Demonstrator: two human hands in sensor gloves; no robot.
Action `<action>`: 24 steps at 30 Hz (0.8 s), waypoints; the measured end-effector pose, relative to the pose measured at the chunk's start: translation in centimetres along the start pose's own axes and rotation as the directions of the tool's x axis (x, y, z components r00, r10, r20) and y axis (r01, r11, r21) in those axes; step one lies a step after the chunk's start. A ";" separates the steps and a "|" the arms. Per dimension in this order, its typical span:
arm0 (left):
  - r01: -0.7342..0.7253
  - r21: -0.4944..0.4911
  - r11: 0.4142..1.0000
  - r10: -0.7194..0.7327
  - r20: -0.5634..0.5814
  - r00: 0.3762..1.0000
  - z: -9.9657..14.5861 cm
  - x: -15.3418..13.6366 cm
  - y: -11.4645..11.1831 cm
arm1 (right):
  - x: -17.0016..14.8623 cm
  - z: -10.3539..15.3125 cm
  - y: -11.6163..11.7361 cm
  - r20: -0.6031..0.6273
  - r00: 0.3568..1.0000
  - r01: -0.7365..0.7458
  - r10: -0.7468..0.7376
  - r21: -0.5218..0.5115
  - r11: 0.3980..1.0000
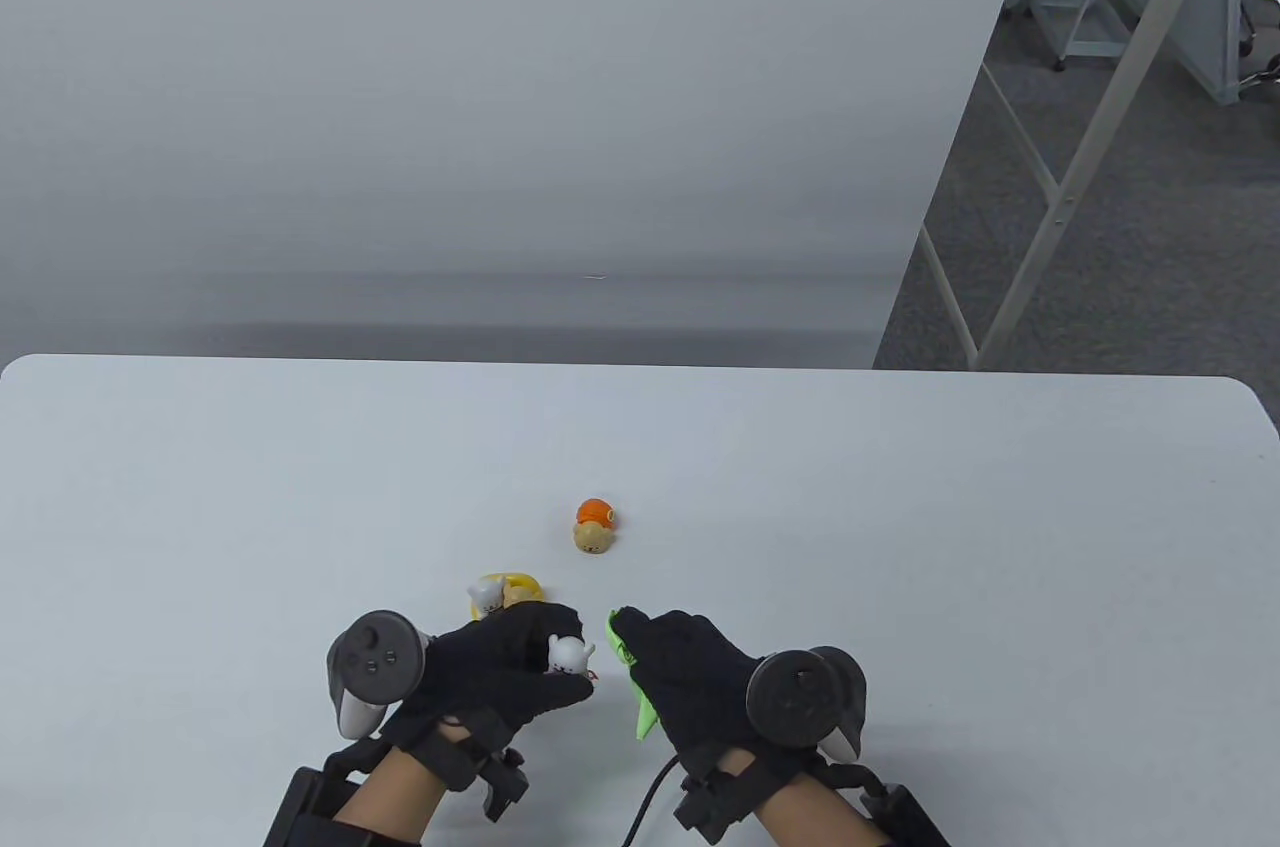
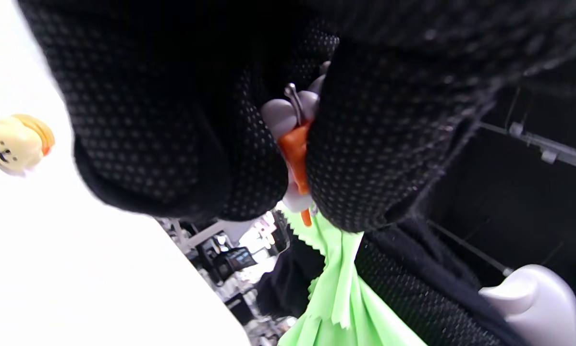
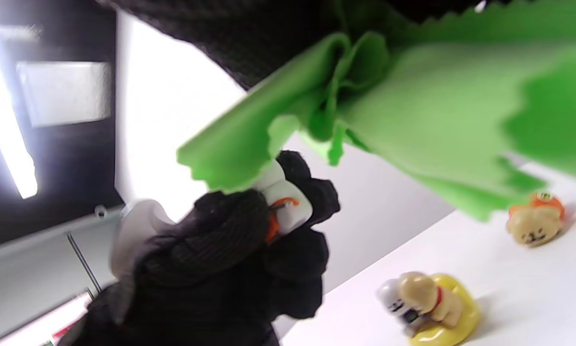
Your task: Dust the small ornaments
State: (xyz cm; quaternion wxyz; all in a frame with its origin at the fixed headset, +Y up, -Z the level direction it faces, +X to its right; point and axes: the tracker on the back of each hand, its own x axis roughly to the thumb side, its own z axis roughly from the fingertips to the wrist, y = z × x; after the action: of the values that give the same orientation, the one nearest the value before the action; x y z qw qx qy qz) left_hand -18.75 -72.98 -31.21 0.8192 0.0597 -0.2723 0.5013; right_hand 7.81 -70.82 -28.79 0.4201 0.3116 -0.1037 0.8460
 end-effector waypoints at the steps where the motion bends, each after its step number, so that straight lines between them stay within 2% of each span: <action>1: 0.064 -0.004 0.998 -0.063 0.009 0.998 0.0 0.4 -0.3 | 0.1 0.0 0.1 0.032 0.999 -0.033 0.032 0.009 0.999; 4: 0.207 -0.017 0.978 -0.206 0.016 0.978 -0.1 1.0 -1.3 | 1.1 0.0 0.9 0.130 0.986 -0.110 0.105 0.029 0.993; 7: 0.254 -0.032 0.967 -0.254 0.022 0.967 -0.3 1.6 -2.2 | 2.9 -0.1 2.2 0.247 0.946 -0.231 0.210 0.058 0.971; 9: 0.275 0.003 0.962 -0.275 0.043 0.961 -0.1 1.8 -1.9 | 3.0 0.1 2.3 0.286 0.912 -0.314 0.295 0.023 0.949; 11: 0.225 0.022 0.974 -0.226 0.038 0.973 0.1 1.7 -1.5 | 2.5 0.2 2.1 0.252 0.916 -0.327 0.312 0.022 0.945; 13: 0.240 0.026 0.970 -0.241 0.036 0.970 0.1 1.7 -1.3 | 2.0 0.2 2.1 0.216 0.928 -0.317 0.303 0.034 0.948; 15: 0.246 0.010 0.969 -0.246 0.025 0.969 0.0 1.6 -1.6 | 2.5 0.3 2.4 0.235 0.918 -0.333 0.320 0.017 0.943; 17: 0.309 -0.013 0.951 -0.308 0.045 0.950 -0.1 1.8 -2.2 | 3.7 0.4 3.1 0.323 0.874 -0.390 0.362 0.024 0.920; 18: 0.310 -0.011 0.951 -0.309 0.047 0.950 -0.1 1.7 -2.3 | 3.6 0.6 3.2 0.319 0.865 -0.415 0.389 0.018 0.909; 19: 0.300 -0.010 0.954 -0.299 0.047 0.953 0.0 1.6 -2.2 | 2.9 0.5 2.9 0.311 0.879 -0.390 0.362 0.030 0.920; 20: 0.288 -0.007 0.958 -0.288 0.041 0.957 0.1 1.5 -2.2 | 2.0 0.5 2.7 0.253 0.916 -0.333 0.311 0.045 0.942; 21: 0.280 -0.005 0.960 -0.279 0.036 0.960 0.1 1.5 -2.1 | 1.5 0.5 2.6 0.222 0.925 -0.326 0.307 0.052 0.944; 22: 0.262 -0.002 0.965 -0.261 0.030 0.965 0.0 1.5 -2.0 | 1.0 0.5 2.4 0.195 0.926 -0.341 0.323 0.062 0.938; 24: 0.286 -0.016 0.958 -0.285 0.025 0.958 0.0 1.3 -2.4 | 1.8 0.6 2.7 0.234 0.912 -0.355 0.336 0.042 0.934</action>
State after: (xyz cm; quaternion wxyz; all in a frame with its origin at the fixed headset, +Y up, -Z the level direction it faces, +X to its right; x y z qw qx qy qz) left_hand -16.26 -73.07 -30.16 0.8804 0.0958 -0.2747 0.3744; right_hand 5.14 -71.64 -27.01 0.2363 0.3986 -0.1685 0.8700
